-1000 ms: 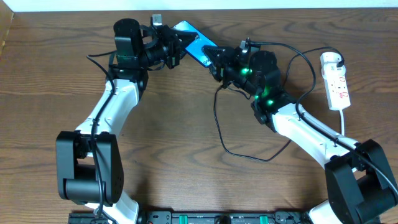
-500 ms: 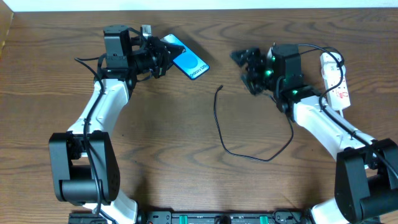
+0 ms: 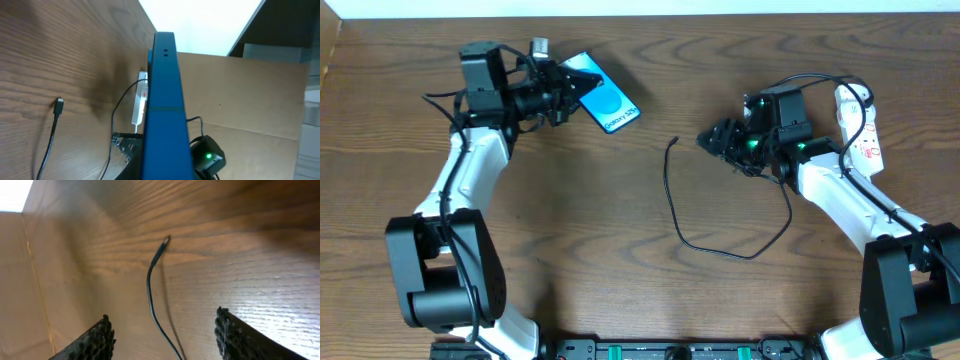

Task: Plug charger to phone and switch on socket
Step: 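Insert the USB-C connector into the phone's bottom port with the right gripper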

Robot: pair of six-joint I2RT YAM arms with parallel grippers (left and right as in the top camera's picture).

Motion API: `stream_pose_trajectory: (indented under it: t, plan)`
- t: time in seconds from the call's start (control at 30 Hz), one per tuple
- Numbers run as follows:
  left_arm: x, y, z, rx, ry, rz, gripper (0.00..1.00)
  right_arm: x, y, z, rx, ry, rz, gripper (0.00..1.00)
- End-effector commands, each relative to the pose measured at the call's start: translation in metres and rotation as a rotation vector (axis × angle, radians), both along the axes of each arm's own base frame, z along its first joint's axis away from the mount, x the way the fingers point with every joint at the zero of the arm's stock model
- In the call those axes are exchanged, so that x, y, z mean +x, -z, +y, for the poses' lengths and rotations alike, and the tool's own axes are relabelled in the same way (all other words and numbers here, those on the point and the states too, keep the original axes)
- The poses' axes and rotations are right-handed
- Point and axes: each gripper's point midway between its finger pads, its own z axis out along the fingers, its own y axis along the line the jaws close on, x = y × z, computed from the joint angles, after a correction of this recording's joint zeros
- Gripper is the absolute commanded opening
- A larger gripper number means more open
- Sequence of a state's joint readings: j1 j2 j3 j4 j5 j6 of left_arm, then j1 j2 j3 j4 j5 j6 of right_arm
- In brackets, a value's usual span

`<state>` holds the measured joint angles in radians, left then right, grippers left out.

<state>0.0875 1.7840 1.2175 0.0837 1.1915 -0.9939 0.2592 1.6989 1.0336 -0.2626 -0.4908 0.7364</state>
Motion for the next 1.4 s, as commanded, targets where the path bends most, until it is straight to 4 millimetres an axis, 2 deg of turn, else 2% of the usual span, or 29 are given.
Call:
stream_pose_trajectory:
  t: [0.0,0.2,0.3,0.5,0.63,0.77,1.03,1.2,1.37]
  plan:
    - [-0.005,-0.019,0.011,-0.04,0.015,-0.022,0.07,0.001,-0.021,0.01,0.007,-0.072,-0.043,0.62]
    - [-0.003,-0.02,0.021,-0.044,-0.003,-0.023,0.07,0.02,-0.05,0.024,-0.006,-0.068,-0.067,0.57]
    - [-0.003,-0.02,0.021,-0.044,-0.003,-0.024,0.08,0.029,-0.048,0.033,-0.024,-0.073,-0.023,0.54]
    - [-0.003,-0.02,0.021,-0.043,-0.003,-0.024,0.08,0.034,0.001,0.07,-0.049,-0.115,0.219,0.5]
    - [-0.003,-0.02,0.021,-0.043,-0.004,-0.023,0.07,0.031,0.028,0.078,-0.051,-0.081,0.3,0.49]
    - [-0.003,-0.02,0.021,-0.043,-0.004,-0.023,0.07,0.03,0.043,0.083,-0.049,-0.065,0.336,0.45]
    - [-0.003,-0.02,0.021,-0.043,-0.004,-0.023,0.07,0.03,0.061,0.092,-0.031,-0.046,0.373,0.38]
    - [-0.003,-0.02,0.021,-0.043,-0.004,-0.023,0.07,0.026,0.077,0.096,-0.041,-0.05,0.404,0.36]
    - [-0.003,-0.02,0.021,-0.043,-0.004,-0.024,0.08,0.031,0.098,0.095,-0.055,-0.041,0.403,0.36]
